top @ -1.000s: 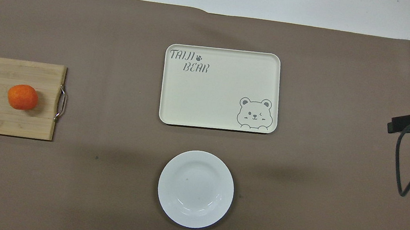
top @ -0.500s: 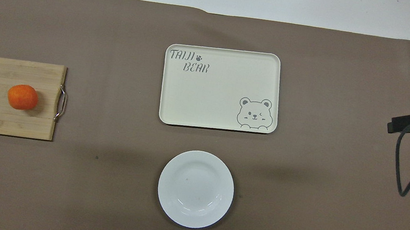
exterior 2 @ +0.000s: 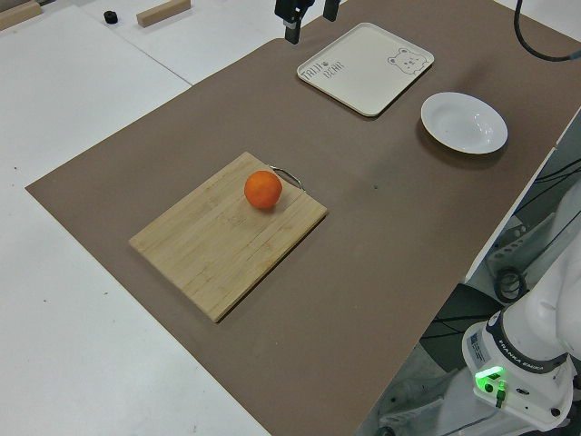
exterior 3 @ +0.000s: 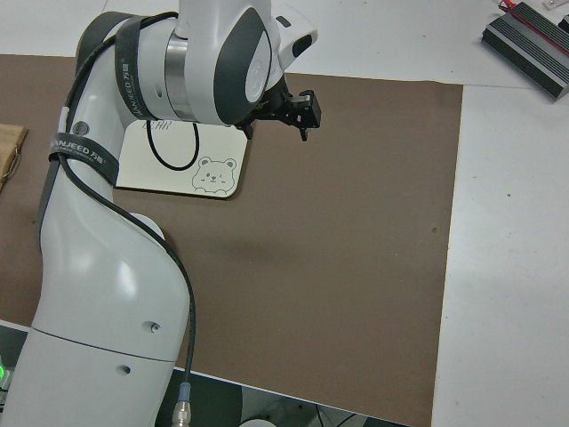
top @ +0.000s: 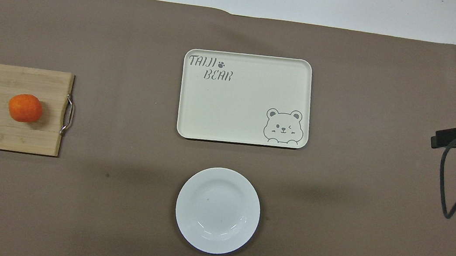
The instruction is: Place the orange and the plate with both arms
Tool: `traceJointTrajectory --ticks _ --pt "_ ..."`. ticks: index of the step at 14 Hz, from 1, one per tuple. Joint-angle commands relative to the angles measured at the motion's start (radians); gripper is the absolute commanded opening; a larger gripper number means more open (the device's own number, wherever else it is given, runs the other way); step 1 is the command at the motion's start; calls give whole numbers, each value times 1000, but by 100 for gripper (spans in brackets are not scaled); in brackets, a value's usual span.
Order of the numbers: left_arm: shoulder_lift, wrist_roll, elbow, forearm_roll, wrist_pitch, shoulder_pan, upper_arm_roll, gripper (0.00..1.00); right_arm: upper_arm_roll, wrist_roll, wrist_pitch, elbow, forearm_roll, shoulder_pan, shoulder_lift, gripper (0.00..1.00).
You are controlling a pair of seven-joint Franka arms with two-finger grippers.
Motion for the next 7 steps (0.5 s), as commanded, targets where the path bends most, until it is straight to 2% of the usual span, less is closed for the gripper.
traceJointTrajectory --ticks 1,7 --pt "9 28 -13 6 57 7 -3 100 2 21 -12 10 -8 1 4 100" --pt "58 195 -107 4 228 63 -3 100 2 21 -12 10 -8 1 4 100"
